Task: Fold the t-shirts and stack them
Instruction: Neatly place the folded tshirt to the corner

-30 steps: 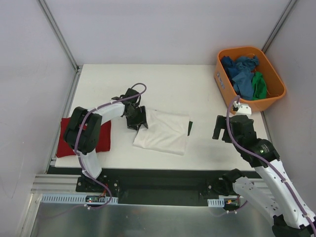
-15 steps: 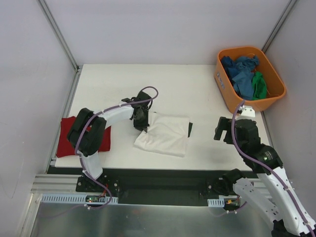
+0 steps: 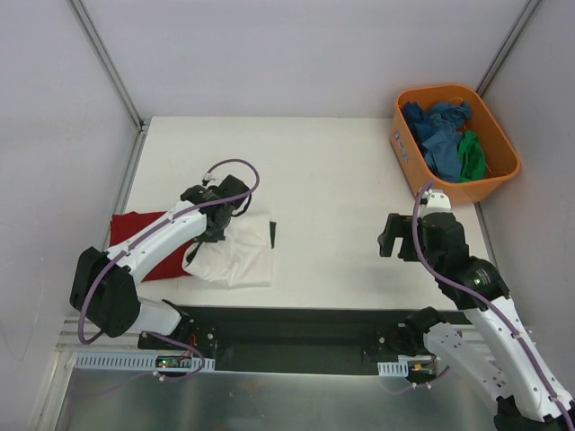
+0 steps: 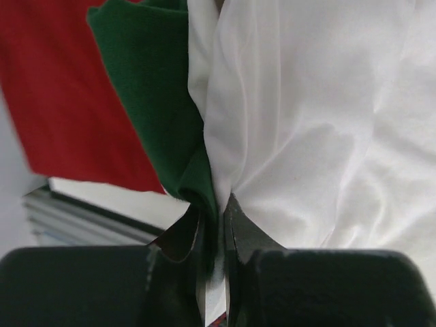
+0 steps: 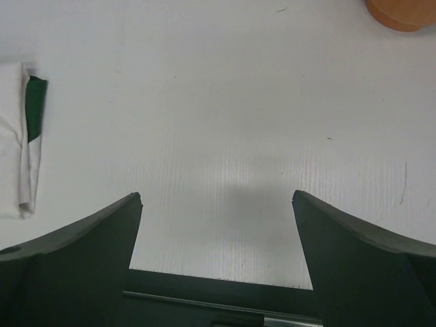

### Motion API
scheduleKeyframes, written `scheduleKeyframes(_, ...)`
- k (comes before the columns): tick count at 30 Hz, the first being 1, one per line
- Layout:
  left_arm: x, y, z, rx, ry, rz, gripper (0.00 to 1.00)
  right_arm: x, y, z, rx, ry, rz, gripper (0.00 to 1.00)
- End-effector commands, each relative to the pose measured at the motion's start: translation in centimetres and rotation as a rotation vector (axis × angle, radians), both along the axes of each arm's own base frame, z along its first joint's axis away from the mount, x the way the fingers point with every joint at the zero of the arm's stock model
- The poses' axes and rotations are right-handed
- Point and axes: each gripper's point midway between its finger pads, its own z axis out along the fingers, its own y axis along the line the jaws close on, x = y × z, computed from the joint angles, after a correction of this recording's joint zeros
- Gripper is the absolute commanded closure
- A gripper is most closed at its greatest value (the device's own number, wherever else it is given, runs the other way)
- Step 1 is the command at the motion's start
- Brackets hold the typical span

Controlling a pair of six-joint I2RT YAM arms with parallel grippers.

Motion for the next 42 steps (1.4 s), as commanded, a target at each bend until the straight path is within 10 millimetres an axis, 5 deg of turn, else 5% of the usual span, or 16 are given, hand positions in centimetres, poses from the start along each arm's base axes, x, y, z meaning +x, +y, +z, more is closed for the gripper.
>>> scheduleKeyframes(1,-1.4,7.9,5.3,0.359,-0.062,0.1,1.0,0.5,0.7,0.4,0.016,-0.017,0.035,0.03)
scheduleKeyframes(5,-1.5,11.6,7.4,0.415,-0.1,0.204,1.0,0.6,0.6,0.5,0.017,-0.024,0.03,0.03)
scheduleKeyframes(8,-1.3,12.4,8.9,0.407,-0.14,0.22,1.0,0.7,0.5,0.4,0.016,-0.027,0.025,0.03)
scheduleKeyframes(18,0.1,10.4,12.5,0.221,-0.259,0.161,1.0,1.0,0.3,0.2,0.011,-0.01,0.006,0.03)
scheduleKeyframes(31,0.0,11.6,18.2,0.24,-0.409,0.19,1.0,1.2,-0.5,0.1,-0.004,-0.002,-0.039,0.03)
scheduleKeyframes(36,-0.4,12.4,18.2,0.263,-0.417,0.221,1.0,1.1,-0.5,-0.1,-0.006,0.008,-0.039,0.03)
scheduleKeyframes(42,-0.7,13.5,13.8,0.304,-0.327,0.305,1.0,1.1,-0.4,-0.4,-0.004,0.021,-0.034,0.03)
